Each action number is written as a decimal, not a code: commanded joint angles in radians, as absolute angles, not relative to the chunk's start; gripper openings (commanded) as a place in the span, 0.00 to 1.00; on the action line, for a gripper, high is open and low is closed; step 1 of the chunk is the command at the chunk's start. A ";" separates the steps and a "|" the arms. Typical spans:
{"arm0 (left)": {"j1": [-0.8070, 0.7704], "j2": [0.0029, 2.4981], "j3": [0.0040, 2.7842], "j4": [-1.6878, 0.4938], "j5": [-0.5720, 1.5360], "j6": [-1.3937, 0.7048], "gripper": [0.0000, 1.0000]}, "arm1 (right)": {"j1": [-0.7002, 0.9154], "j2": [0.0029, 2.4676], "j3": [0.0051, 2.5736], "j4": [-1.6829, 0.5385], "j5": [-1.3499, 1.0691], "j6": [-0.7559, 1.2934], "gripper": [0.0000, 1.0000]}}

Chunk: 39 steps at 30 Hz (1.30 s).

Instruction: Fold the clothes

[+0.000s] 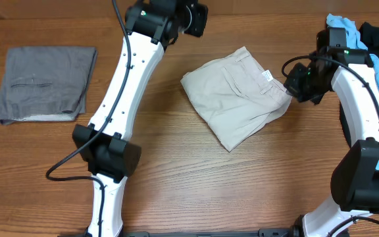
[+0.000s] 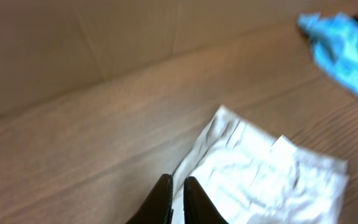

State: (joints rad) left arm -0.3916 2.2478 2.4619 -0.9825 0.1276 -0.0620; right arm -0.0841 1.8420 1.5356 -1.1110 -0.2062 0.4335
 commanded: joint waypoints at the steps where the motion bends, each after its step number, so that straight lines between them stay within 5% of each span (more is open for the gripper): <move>1: -0.399 2.349 2.414 -0.987 0.094 0.005 0.12 | -0.073 1.848 1.478 -1.102 -0.212 0.495 0.04; 22: -0.398 2.471 2.425 -1.127 0.070 -0.036 0.04 | 0.051 1.855 1.136 -0.645 -0.215 0.572 0.04; 30: -0.398 2.393 2.425 -1.245 0.083 -0.067 0.04 | 0.049 1.851 1.394 -0.996 -0.274 0.486 0.20; 39: -0.400 2.407 2.423 -1.271 0.090 -0.054 0.04 | 0.071 1.850 1.442 -1.255 -0.526 0.502 0.19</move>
State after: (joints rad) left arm -0.3931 2.4222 2.4092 -1.2686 0.0776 -0.0525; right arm 0.0540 1.8526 1.4616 -1.2442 -0.4068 0.4973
